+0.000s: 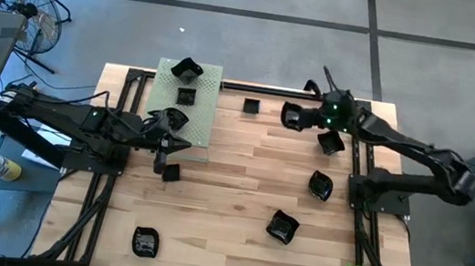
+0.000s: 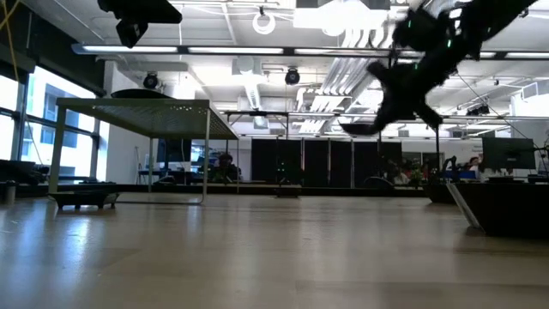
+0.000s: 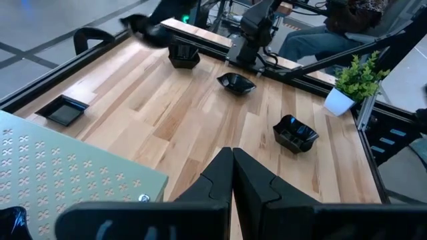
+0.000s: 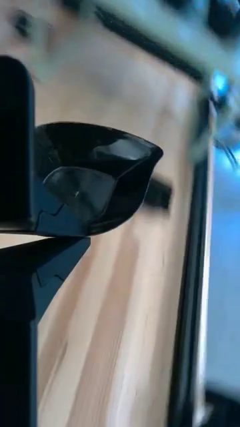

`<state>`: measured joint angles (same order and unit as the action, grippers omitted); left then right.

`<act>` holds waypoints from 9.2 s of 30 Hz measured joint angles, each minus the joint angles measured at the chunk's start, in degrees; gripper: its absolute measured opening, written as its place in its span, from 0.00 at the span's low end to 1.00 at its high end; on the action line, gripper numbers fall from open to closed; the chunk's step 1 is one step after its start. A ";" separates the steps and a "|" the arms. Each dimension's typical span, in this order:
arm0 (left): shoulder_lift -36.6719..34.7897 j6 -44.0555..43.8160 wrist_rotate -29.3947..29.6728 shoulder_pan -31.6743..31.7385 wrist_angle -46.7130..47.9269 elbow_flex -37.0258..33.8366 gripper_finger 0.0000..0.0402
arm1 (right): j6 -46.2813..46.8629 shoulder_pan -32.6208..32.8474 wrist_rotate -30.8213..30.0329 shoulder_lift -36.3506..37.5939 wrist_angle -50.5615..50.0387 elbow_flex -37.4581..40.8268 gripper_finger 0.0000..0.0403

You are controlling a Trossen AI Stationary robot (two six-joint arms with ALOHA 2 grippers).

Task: Pick & Place Mini shaped plates
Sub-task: Stack the leaf-shaped plate on the other leaf-shaped plate on the shelf

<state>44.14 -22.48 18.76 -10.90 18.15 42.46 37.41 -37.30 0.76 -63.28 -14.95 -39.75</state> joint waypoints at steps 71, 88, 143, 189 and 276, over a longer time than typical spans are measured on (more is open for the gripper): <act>23.12 -14.39 -6.94 -7.21 7.21 6.01 0.00 | -7.12 49.95 -14.27 -6.57 -0.16 -9.06 0.01; 39.19 -36.01 -3.95 -7.32 4.61 6.03 0.14 | -8.47 51.23 -13.66 6.06 -0.06 -0.56 0.00; 25.64 -16.46 -9.61 0.35 9.95 14.53 0.00 | -13.50 51.17 -12.29 6.02 1.15 -0.61 0.01; -4.66 -0.44 -41.28 62.29 36.61 4.26 0.01 | -11.80 43.15 -16.48 5.91 6.24 -0.61 0.01; -13.04 7.65 -40.21 61.59 19.98 -1.27 0.00 | -8.94 43.39 -13.85 5.91 6.17 -0.70 0.00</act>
<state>31.10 -14.83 -21.45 50.69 38.13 41.19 28.46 6.09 -13.09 -57.36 -8.78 -40.45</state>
